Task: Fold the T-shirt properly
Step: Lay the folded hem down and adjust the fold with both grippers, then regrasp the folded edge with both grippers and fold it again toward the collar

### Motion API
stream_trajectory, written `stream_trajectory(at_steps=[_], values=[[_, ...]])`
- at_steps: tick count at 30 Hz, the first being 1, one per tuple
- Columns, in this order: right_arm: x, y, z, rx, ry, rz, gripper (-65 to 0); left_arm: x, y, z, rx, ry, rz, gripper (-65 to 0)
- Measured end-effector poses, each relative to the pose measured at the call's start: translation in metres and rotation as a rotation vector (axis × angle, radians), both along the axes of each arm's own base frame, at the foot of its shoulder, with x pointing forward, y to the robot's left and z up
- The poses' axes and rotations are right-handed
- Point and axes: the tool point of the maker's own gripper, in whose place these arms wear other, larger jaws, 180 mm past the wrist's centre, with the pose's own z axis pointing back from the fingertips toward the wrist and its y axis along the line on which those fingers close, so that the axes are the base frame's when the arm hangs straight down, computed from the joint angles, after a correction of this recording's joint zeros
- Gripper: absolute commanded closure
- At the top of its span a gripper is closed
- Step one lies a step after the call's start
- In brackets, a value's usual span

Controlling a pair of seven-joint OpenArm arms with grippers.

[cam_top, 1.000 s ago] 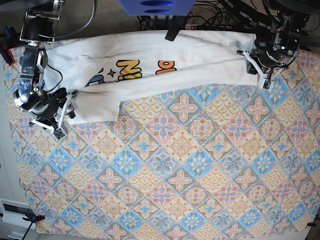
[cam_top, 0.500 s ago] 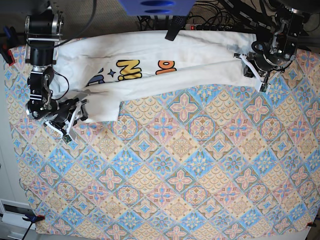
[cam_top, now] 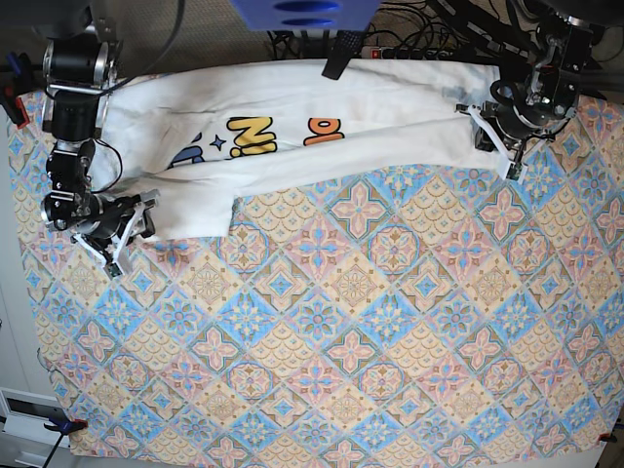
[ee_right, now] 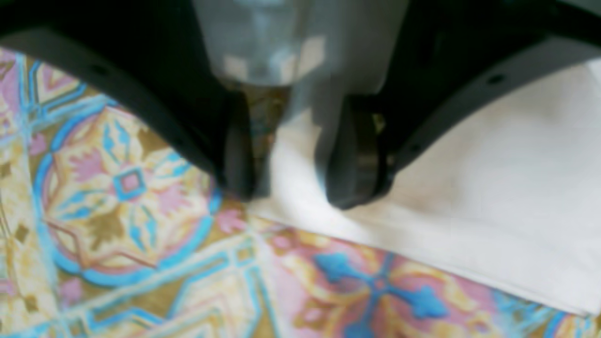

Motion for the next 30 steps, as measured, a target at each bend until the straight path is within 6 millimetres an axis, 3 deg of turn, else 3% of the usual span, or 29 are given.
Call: stream_trajectory(at_steps=[4,9,13,16,19,23,26,30], values=[[0.002,0.0,-0.002,0.014,0.001,-0.011,-33.8,0.003,-0.001,0.002,-0.005,-0.024,0.002,-0.6],[-0.001,0.008,-0.007,-0.012,0.017,0.047,-31.2,0.007,-0.001,0.005,-0.01,-0.05,0.003,-0.6],[0.001,0.018,-0.009,-0.031,0.024,0.095,-16.8,0.006,-0.001,0.004,-0.009,-0.046,0.004,-0.6],[0.003,0.021,-0.008,-0.023,0.016,0.094,-2.4,0.006,-0.001,0.004,-0.01,-0.049,0.004,-0.6],[0.002,0.021,-0.008,-0.02,0.018,0.093,-0.2,0.007,-0.001,0.004,-0.01,-0.05,0.004,-0.6],[-0.013,0.011,-0.004,-0.025,0.046,0.066,-0.2,0.008,-0.001,0.004,-0.01,-0.052,0.004,-0.6],[-0.045,-0.012,0.002,-0.084,0.089,0.021,-0.2,0.01,0.0,0.006,-0.009,-0.06,0.008,-0.6],[-0.074,-0.042,0.028,-0.201,0.09,-0.013,-0.2,0.009,-0.001,0.006,-0.013,-0.059,0.009,-0.6]])
